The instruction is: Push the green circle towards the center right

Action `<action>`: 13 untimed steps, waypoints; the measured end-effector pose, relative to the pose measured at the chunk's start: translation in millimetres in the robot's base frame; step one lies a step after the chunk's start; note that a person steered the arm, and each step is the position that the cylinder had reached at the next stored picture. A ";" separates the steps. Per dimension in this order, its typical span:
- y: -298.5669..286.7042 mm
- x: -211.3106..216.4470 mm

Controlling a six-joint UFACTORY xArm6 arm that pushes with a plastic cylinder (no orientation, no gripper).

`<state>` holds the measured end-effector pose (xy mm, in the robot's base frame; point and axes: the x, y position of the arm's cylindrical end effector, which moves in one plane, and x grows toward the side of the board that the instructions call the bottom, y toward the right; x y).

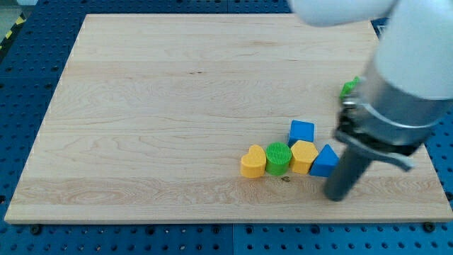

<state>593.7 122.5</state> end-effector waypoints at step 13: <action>-72.1 -200.1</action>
<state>393.6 50.5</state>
